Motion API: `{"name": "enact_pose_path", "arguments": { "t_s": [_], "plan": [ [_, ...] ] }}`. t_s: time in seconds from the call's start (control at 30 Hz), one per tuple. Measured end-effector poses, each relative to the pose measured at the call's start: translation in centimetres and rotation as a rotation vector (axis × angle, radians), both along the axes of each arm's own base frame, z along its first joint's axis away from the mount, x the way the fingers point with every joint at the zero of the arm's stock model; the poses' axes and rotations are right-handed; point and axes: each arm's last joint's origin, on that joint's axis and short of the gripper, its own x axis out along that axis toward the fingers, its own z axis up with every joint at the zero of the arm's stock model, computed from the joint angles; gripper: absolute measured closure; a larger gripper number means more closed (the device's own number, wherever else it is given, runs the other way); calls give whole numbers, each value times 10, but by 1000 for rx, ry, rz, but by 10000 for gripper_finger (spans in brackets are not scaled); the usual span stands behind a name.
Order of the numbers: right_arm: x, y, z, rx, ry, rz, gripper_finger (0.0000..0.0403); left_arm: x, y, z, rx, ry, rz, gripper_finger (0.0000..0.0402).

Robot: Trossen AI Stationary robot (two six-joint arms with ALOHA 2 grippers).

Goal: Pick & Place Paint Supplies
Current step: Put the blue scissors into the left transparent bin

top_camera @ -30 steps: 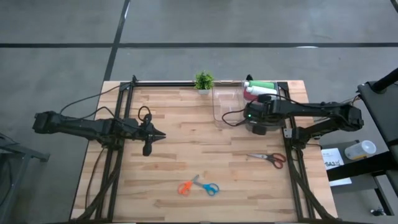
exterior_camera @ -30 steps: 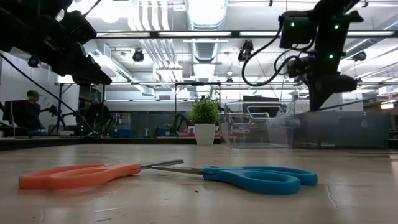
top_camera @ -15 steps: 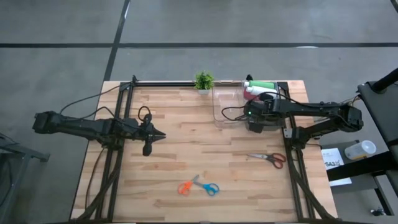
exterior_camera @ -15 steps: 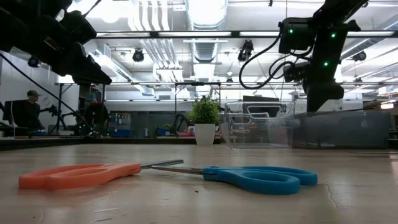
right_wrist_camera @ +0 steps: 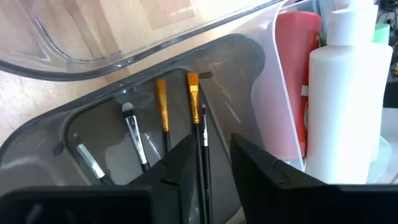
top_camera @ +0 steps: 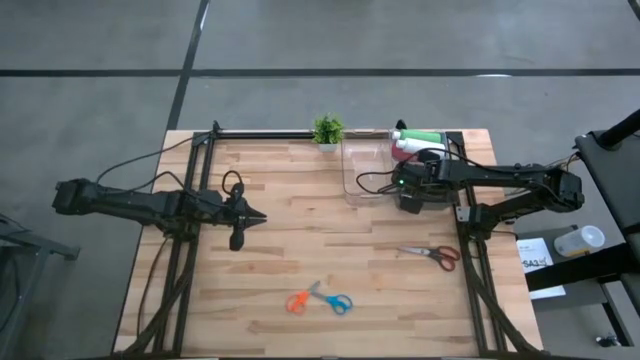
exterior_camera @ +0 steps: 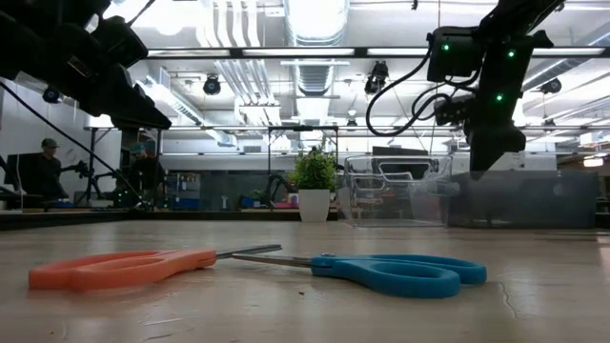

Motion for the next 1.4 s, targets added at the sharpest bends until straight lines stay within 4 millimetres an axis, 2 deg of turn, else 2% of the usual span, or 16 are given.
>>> {"name": "enact_pose_path", "arguments": {
  "t_s": [0.13, 0.43, 0.6, 0.77, 0.93, 1.07, 1.27, 1.4],
  "plan": [
    [0, 0, 0, -19, 2, -12, 283, 0, 0, 0, 0, 0, 0, 340],
    [0, 0, 3, -23, -31, -46, 278, 0, 0, 0, 1, 0, 0, 340],
    [-3, 1, 19, -48, -99, -32, 278, 0, 0, 0, 0, 0, 0, 340],
    [-9, 10, 46, -67, -253, -20, 278, 0, 0, 0, 0, 0, -1, 340],
    [-8, 31, 67, 16, -442, -26, 278, 0, 0, 0, 0, 0, -1, 340],
    [0, 54, 76, 123, -550, 3, 278, 0, 0, 0, 0, 0, 0, 340],
    [30, 97, 69, 247, -601, 30, 278, 0, 0, 0, 0, 0, 0, 340],
    [57, 128, 59, 255, -541, 48, 278, 0, 0, 0, 0, 0, 0, 340]
  ]
}}
